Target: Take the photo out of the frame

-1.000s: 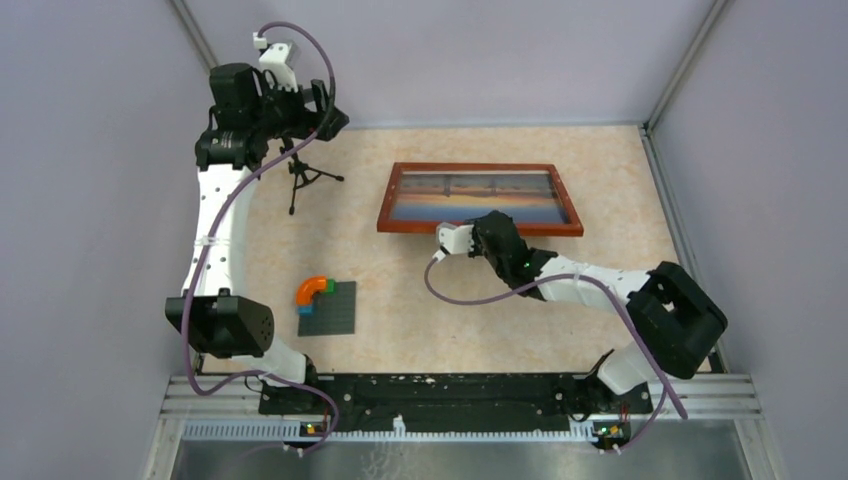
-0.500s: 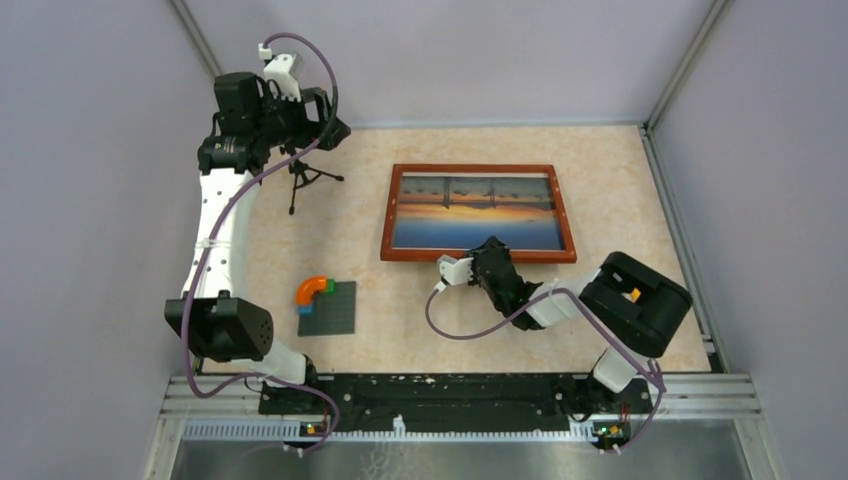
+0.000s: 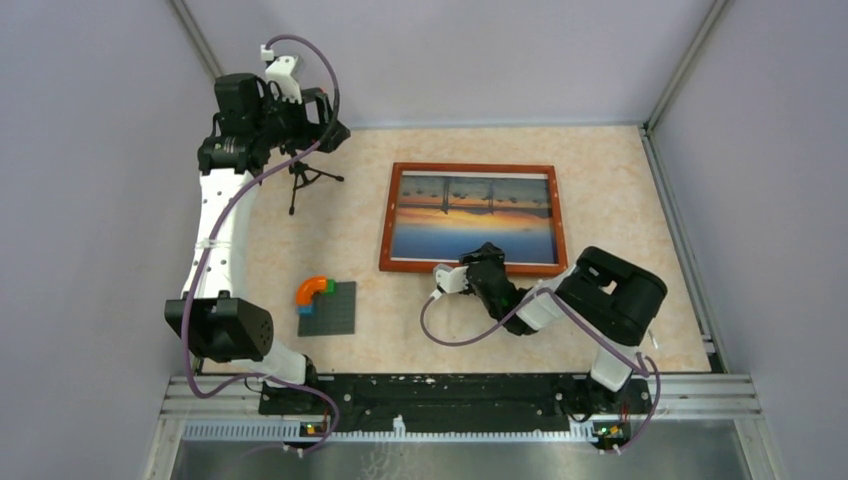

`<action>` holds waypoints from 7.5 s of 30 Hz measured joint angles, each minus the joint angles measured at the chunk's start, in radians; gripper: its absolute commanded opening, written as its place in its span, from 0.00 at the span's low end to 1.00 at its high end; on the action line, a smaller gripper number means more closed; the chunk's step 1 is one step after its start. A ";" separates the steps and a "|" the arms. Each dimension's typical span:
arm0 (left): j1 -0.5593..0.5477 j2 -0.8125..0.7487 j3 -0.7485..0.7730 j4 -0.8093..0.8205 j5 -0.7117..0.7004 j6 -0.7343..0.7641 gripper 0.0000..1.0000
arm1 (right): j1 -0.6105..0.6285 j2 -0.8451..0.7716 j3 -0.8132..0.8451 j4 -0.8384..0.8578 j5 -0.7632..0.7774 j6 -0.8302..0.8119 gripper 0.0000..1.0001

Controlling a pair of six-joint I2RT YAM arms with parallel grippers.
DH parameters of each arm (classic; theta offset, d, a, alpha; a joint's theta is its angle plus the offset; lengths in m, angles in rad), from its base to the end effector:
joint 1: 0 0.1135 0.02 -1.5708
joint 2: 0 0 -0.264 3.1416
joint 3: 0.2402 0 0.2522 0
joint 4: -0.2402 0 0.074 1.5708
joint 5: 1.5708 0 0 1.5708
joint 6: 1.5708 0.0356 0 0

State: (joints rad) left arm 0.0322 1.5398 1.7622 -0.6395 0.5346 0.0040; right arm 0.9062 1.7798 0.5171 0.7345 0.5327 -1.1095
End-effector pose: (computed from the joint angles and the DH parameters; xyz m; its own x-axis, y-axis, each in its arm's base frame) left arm 0.3336 -0.0074 0.4475 -0.4031 -0.0095 -0.9151 0.4395 0.8751 -0.2027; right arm 0.1972 0.2223 0.1038 0.2266 -0.9615 -0.1553 -0.4597 0.0349 -0.8874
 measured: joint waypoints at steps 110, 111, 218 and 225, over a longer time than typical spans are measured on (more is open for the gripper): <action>-0.351 0.261 -0.615 0.010 -0.163 0.602 0.59 | -0.977 0.200 0.697 -1.551 -1.487 0.848 0.89; -0.351 0.285 -0.586 0.013 -0.163 0.608 0.59 | -0.977 0.197 0.693 -1.561 -1.485 0.838 0.89; -1.001 -0.221 -1.265 0.707 -0.547 1.075 0.99 | -0.940 0.552 1.434 -1.698 -1.200 0.697 0.91; -0.864 -0.147 -1.283 0.881 -0.616 1.144 0.99 | -1.014 0.427 1.221 -1.619 -1.185 0.632 0.91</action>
State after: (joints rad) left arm -0.8318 1.3930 0.4789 0.2417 -0.0818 1.1484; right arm -0.1078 2.2066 1.7382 -0.8845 -0.6521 -0.4778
